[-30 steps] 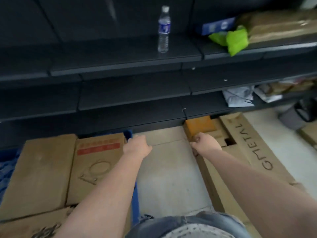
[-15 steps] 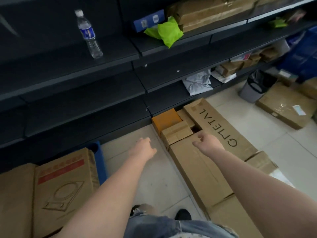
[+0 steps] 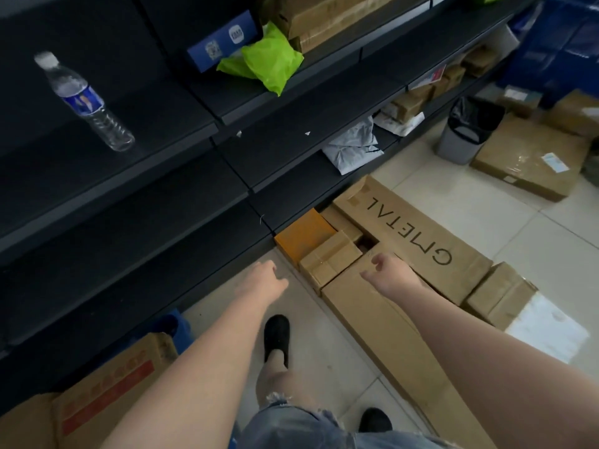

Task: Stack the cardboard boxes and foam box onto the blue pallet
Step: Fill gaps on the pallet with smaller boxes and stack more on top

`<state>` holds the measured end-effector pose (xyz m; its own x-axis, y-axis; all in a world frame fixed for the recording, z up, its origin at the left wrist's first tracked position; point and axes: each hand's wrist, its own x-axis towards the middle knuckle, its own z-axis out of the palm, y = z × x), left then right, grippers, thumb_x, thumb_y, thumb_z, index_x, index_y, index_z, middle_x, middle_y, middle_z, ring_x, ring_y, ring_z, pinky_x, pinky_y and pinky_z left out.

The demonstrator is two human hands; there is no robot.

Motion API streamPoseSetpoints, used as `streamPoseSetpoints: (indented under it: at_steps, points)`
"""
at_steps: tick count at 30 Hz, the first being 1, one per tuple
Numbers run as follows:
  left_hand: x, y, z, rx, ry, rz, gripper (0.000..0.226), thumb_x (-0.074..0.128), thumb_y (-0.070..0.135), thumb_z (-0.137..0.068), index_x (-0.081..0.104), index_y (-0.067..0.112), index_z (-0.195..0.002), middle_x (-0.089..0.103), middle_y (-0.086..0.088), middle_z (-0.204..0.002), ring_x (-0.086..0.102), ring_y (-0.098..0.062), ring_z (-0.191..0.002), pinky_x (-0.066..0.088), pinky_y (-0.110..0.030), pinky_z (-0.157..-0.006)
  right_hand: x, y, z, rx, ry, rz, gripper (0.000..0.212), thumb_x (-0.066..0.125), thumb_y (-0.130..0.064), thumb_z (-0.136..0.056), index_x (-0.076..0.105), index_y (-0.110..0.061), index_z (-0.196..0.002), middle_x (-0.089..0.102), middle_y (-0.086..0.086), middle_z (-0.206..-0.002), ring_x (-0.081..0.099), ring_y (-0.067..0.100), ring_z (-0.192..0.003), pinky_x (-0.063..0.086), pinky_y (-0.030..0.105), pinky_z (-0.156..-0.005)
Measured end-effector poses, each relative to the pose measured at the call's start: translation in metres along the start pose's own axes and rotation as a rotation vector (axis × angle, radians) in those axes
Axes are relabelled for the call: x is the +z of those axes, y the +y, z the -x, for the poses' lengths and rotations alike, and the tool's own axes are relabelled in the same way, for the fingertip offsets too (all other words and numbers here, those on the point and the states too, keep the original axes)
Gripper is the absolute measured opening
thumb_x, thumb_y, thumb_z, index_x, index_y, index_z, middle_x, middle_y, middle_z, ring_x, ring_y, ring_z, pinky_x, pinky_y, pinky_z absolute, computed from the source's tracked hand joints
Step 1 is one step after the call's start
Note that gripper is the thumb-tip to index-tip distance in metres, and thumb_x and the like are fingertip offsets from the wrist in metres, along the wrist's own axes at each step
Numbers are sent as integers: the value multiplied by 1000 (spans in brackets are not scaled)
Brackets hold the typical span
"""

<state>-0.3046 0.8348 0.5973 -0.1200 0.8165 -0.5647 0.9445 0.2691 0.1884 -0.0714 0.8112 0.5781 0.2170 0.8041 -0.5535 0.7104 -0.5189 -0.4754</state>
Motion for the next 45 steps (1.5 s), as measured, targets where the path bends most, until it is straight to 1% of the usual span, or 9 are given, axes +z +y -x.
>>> streamPoseSetpoints:
  at_steps: [7, 13, 22, 26, 30, 33, 36, 41, 45]
  points:
    - [-34, -10, -164, 105, -135, -101, 47, 50, 37, -91, 41, 22, -135, 41, -2, -137, 52, -21, -111, 46, -32, -77, 47, -73, -121, 191, -64, -169, 58, 57, -37, -87, 41, -15, -138, 51, 7, -136, 50, 25, -122, 44, 34, -96]
    - [-26, -32, -317, 106, -269, -192, 45, 49, 37, -92, 43, 20, -133, 41, -3, -137, 52, -23, -114, 48, -39, -91, 119, -113, -240, 324, -172, -291, 61, 55, -41, -88, 37, -16, -140, 48, 7, -138, 49, 25, -122, 42, 31, -95]
    - [117, -36, -536, 83, -338, -193, 40, 48, 27, -93, 45, 15, -131, 46, -8, -136, 52, -28, -117, 45, -34, -93, 263, -79, -441, 523, -100, -621, 73, 62, -39, -85, 27, -14, -145, 46, 7, -141, 52, 25, -120, 45, 31, -84]
    - [191, -24, -608, 107, -339, -155, 46, 49, 30, -92, 39, 19, -135, 45, -7, -136, 52, -30, -116, 47, -40, -94, 319, -47, -515, 588, -52, -825, 72, 65, -33, -84, 28, -14, -143, 49, 9, -136, 57, 25, -109, 50, 33, -82]
    - [243, -17, -660, 105, -317, -180, 64, 50, 33, -92, 20, 18, -146, 26, -6, -152, 34, -31, -134, 38, -46, -105, 362, -16, -564, 636, -14, -863, 73, 72, -25, -78, 30, -18, -137, 47, 9, -136, 53, 29, -118, 49, 45, -95]
    - [260, -17, -690, 34, -306, -172, 74, 51, 36, -91, 8, 19, -149, 16, -5, -156, 24, -31, -139, 33, -47, -109, 382, -9, -592, 688, -28, -882, 100, 73, -30, -78, 4, -15, -148, 29, 12, -150, 43, 32, -129, 42, 48, -103]
    - [274, -12, -699, -21, -249, -157, 74, 54, 41, -87, 14, 18, -145, 18, -9, -149, 24, -31, -136, 35, -46, -103, 393, -8, -608, 778, 22, -912, 112, 72, -32, -78, -14, -13, -148, 17, 12, -155, 32, 33, -136, 35, 46, -109]
    - [274, -24, -697, -123, -217, -163, 66, 56, 44, -84, 31, 16, -138, 27, -12, -144, 32, -33, -130, 39, -43, -98, 408, -13, -597, 853, 94, -878, 105, 72, -32, -78, -3, -15, -149, 19, 13, -152, 34, 36, -134, 35, 51, -108]
    - [249, -35, -675, -93, -195, 81, 56, 62, 39, -83, 37, 15, -127, 45, -11, -132, 54, -34, -105, 46, -36, -69, 404, -23, -563, 781, 122, -854, 98, 72, -32, -76, 8, -16, -148, 27, 11, -148, 34, 34, -133, 37, 52, -106]
